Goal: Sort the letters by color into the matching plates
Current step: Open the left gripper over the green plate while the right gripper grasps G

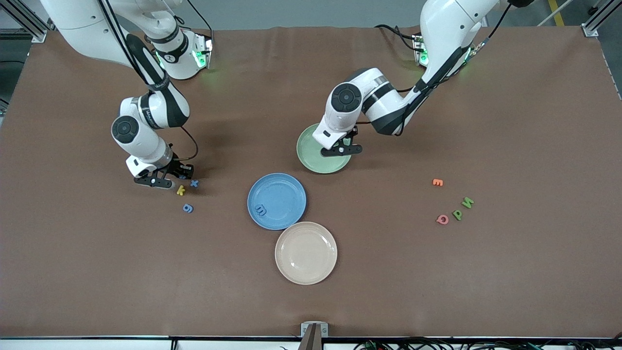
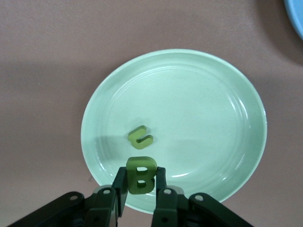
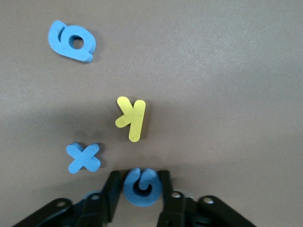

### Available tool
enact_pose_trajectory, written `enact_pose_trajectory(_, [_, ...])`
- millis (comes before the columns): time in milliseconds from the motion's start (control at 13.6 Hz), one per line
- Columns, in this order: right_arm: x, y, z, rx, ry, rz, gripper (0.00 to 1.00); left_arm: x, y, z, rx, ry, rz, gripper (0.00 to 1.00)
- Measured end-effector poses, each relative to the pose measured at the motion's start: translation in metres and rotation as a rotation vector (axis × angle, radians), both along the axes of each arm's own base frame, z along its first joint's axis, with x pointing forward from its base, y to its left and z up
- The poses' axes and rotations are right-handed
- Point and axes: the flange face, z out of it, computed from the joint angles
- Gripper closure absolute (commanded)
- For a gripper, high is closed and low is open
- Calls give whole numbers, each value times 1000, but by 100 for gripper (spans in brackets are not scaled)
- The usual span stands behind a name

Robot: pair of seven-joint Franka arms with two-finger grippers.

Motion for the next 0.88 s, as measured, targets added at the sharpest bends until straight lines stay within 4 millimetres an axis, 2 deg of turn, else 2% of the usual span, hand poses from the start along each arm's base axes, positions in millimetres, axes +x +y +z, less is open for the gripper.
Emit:
enact_pose_trajectory(74, [0, 0, 0, 0, 0, -1, 100, -1, -2, 0, -3, -2, 10, 75])
enact_pose_trajectory(147, [0, 0, 0, 0, 0, -3, 100, -2, -4, -1, -8, -4, 20, 47])
enact_pose_trajectory(221, [0, 0, 0, 1, 0, -7, 100, -3, -6, -1, -11, -6, 29, 2])
enact_pose_trajectory(442, [3, 2, 3, 2, -5, -62, 100, 2, -6, 1, -10, -11, 80, 0])
enact_pose_trajectory(590, [14, 18, 12, -1, 12, -104, 100, 11, 0, 2, -10, -16, 101, 0])
enact_pose_trajectory(737, [34, 59, 36, -12, 41, -161, 100, 28, 14, 2, 7, -19, 134, 0])
enact_pose_trajectory(884, [52, 120, 73, -18, 45, -223, 100, 59, 45, 3, 57, -20, 189, 0])
